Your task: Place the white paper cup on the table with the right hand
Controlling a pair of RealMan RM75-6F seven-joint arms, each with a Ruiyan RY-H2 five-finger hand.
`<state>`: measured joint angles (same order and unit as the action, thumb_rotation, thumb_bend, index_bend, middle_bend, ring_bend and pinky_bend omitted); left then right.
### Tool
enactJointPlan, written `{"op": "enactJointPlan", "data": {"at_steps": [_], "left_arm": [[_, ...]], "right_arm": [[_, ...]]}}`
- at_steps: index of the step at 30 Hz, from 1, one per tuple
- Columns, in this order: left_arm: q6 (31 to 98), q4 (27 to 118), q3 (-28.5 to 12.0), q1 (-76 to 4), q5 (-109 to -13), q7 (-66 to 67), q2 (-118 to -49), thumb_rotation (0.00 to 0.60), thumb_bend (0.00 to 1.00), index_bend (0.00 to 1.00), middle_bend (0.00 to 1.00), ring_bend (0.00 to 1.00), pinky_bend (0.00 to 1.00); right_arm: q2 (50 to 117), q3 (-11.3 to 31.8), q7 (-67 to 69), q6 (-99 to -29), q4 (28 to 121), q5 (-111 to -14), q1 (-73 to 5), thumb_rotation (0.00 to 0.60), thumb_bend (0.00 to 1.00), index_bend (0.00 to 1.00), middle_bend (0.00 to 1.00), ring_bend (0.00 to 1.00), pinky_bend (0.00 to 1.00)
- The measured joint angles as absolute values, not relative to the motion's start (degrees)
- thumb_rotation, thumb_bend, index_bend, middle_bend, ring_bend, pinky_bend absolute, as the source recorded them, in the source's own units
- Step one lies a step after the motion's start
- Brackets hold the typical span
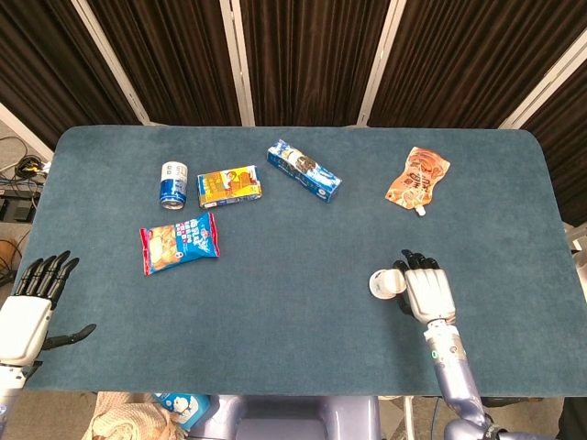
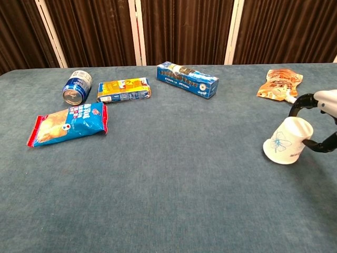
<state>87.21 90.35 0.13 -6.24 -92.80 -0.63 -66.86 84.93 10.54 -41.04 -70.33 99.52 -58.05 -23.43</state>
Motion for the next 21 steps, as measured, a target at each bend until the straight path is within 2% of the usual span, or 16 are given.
{"op": "enactJointPlan", "data": {"at_steps": [3,4,6,8,9,11,13,21], "left_arm": [[87.22,90.40,0.17,-6.24,-92.84,-0.61,-66.86,0.600,0.01,0.00,0.00,0.00,0.00],[87.18,90.41,0.17,-6.24,-92.81,-0.60,-66.87,0.600,0.01,0.00,0.00,0.00,0.00],[87.07,90.48,0.18,-6.25,-92.71,-0.58,-66.87,0.600,0.01,0.00,0.00,0.00,0.00],[87.05,90.48,0.19,-6.26,-92.73,-0.45,-66.87,0.600,0.01,0.00,0.00,0.00,0.00],[87.08,90.49,0.20,-6.26,-92.75,-0.44,-66.88,0.600,0.01,0.00,0.00,0.00,0.00],[87.17,90.51,0.20,-6.23,-92.80,-0.42,-66.87,0.600,0.01,0.00,0.00,0.00,0.00],[87.25,90.49,0.20,-6.19,-92.82,-0.40,-66.88,0.600,0.01,0.00,0.00,0.00,0.00],[87.62,90.37,0.24,-6.03,-92.99,-0.13,-67.00,0.600,0.01,0.00,0.00,0.00,0.00]], "right_arm": [[86.15,10.47,-40.60,-70.27,97.39,-57.66,-23.93,0.600,0.40,0.39,0.16,0.17,0.22],[86.50,10.46,-40.34,-70.27,96.92,-57.59,-24.07,0.600,0.40,0.35,0.16,0.17,0.22],[87.12,10.35,-39.96,-70.36,96.21,-57.52,-24.31,0.600,0.40,0.20,0.16,0.16,0.22],[87.43,10.09,-40.13,-70.60,95.93,-57.50,-24.48,0.600,0.40,0.03,0.11,0.12,0.22],[87.46,9.99,-40.35,-70.68,95.96,-57.44,-24.55,0.600,0.40,0.01,0.08,0.11,0.21],[87.40,9.79,-40.87,-70.89,96.32,-57.24,-24.67,0.600,0.40,0.00,0.02,0.08,0.20],[87.16,9.61,-41.26,-71.21,96.97,-57.18,-24.70,0.600,0.40,0.00,0.00,0.06,0.18],[82.45,8.20,-42.19,-73.93,103.05,-58.44,-23.49,0.600,0.40,0.00,0.00,0.04,0.16]]}}
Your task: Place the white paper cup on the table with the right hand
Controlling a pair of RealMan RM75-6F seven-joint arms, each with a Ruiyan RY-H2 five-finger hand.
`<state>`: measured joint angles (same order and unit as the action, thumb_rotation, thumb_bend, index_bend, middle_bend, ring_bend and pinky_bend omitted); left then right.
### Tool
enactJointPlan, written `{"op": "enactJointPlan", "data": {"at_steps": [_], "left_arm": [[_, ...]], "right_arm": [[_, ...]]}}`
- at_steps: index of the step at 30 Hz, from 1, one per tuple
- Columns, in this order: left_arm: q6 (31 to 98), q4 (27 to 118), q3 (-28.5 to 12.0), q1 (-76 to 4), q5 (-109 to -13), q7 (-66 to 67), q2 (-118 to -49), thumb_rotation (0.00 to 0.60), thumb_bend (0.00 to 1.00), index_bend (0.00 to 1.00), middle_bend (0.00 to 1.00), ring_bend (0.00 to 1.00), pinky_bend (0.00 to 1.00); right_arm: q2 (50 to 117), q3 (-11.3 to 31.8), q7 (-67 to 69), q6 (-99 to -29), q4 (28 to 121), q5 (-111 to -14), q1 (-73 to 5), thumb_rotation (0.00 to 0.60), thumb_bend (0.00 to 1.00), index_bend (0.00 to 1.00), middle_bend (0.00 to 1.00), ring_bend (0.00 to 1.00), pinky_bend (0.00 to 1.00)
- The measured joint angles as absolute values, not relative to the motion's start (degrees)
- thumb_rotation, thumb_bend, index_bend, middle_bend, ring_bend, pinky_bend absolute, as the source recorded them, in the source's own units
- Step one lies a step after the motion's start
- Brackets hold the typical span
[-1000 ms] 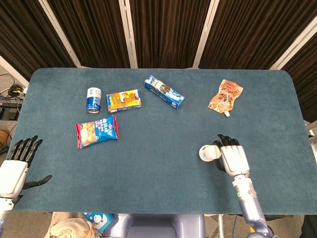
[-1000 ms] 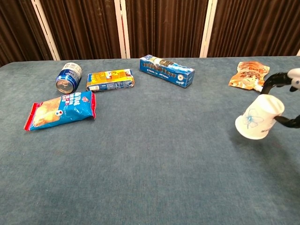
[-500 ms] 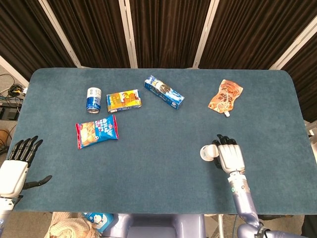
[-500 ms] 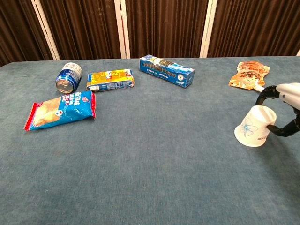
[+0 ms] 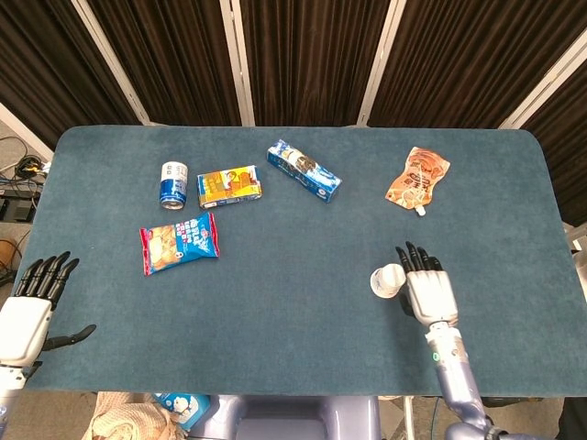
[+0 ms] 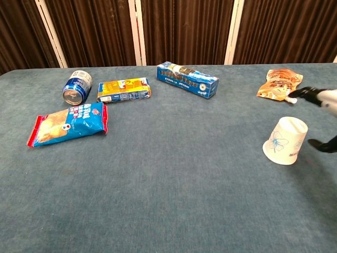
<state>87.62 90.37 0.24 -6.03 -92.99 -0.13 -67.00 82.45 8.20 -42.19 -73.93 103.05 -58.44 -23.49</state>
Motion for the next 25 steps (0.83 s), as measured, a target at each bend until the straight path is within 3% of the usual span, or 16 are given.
{"op": "enactJointPlan", "data": {"at_steps": [7,14,20,25], "left_arm": [[87.90,90.26,0.33,-5.93,-93.34,0.52,-67.25,0.600,0.01,0.00,0.00,0.00,0.00],[87.96,90.08,0.33,-5.93,-93.49,1.36,-67.64,0.600,0.01,0.00,0.00,0.00,0.00],[88.24,89.81,0.28,-5.88,-93.66,1.60,-67.80,0.600,0.01,0.00,0.00,0.00,0.00],[88.59,89.55,0.10,-6.00,-93.98,1.10,-67.84,0.600,0.01,0.00,0.00,0.00,0.00]], "right_arm": [[73.33,4.22,-37.40,-76.99,108.59,-65.14,-19.34,0.600,0.40,0.00,0.00,0.00,0.10],[63.15,-3.30,-26.38,-81.59,110.38,-77.16,-12.26,0.600,0.39,0.00,0.00,0.00,0.05],[60.22,-7.37,-19.31,-88.11,106.68,-85.83,-6.53,0.600,0.38,0.00,0.00,0.00,0.01],[60.63,-7.95,-16.77,-92.36,101.93,-89.09,-3.59,0.600,0.38,0.00,0.00,0.00,0.01]]}}
